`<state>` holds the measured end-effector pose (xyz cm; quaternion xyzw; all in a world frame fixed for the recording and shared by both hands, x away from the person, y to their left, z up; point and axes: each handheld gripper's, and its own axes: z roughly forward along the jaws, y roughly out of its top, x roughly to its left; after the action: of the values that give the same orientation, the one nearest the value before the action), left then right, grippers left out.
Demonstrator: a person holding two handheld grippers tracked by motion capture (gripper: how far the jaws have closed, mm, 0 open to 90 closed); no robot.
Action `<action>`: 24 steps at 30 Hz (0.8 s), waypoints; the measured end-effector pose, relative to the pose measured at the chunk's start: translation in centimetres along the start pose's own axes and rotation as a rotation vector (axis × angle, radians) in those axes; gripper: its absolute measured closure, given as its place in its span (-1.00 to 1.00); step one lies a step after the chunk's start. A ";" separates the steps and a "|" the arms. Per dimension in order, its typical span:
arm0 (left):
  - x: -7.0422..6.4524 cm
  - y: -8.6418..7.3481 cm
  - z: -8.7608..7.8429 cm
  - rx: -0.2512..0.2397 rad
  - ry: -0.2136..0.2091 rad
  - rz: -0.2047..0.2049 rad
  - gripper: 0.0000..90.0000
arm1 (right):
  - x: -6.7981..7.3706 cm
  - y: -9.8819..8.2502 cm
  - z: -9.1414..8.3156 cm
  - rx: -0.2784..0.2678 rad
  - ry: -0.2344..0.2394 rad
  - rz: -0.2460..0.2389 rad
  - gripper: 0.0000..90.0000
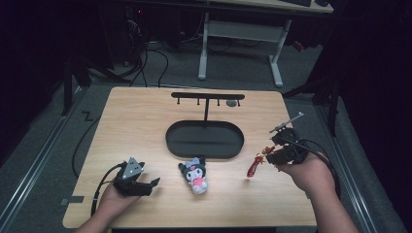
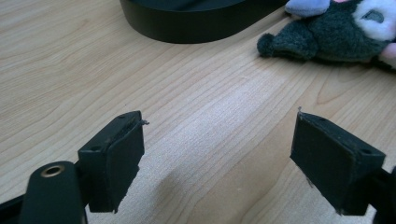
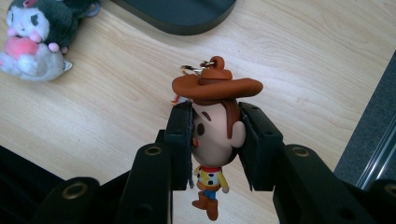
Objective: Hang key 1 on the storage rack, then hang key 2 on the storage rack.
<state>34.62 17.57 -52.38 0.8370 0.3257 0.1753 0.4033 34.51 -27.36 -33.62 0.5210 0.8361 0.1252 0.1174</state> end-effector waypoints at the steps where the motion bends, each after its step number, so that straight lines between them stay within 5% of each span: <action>1: 0.0 0.0 0.0 -0.007 0.001 -0.002 -0.60 | 0.1 0.1 -0.2 -0.001 0.002 0.000 0.50; 24: -0.1 0.1 -0.5 -0.019 -0.009 0.000 -0.60 | 1.2 3.7 -1.3 -0.034 0.019 -0.029 0.50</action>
<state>34.28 17.72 -52.01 0.8338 0.3222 0.1747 0.4128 36.74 -24.81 -31.28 0.5055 0.8425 0.1426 0.1199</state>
